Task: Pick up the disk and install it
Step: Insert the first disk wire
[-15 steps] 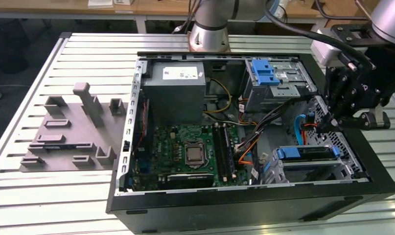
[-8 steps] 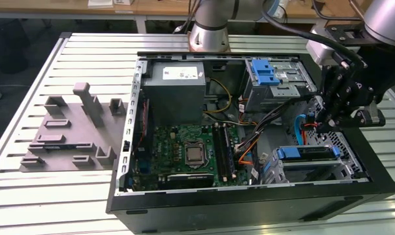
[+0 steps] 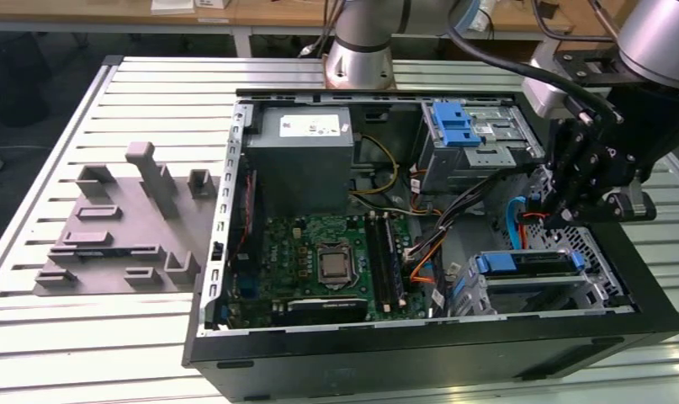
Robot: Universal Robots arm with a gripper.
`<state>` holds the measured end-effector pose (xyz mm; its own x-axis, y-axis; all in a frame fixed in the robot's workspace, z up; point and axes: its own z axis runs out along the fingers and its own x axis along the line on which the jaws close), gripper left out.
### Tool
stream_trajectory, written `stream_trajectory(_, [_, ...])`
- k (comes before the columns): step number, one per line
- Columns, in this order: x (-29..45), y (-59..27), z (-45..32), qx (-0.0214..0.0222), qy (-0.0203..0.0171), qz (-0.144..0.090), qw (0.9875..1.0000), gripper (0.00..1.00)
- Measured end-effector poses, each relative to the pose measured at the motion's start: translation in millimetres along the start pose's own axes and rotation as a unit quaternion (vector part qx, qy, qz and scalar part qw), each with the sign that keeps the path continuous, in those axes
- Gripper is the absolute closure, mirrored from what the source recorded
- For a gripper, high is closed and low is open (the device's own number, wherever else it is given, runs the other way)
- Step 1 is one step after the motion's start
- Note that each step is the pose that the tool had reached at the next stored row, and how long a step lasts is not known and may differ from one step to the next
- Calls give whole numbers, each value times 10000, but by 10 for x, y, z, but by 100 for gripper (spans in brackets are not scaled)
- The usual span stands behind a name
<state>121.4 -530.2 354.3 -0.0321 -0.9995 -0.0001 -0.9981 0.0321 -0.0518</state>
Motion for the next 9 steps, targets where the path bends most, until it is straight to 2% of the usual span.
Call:
stream_trajectory(7, [0, 0, 15, 1, 12, 0, 10000, 77])
stream_trajectory(8, [1, -5, 16, -14, 11, 0, 10000, 83])
stream_trajectory(9, [0, -13, 17, -41, 12, 0, 10000, 83])
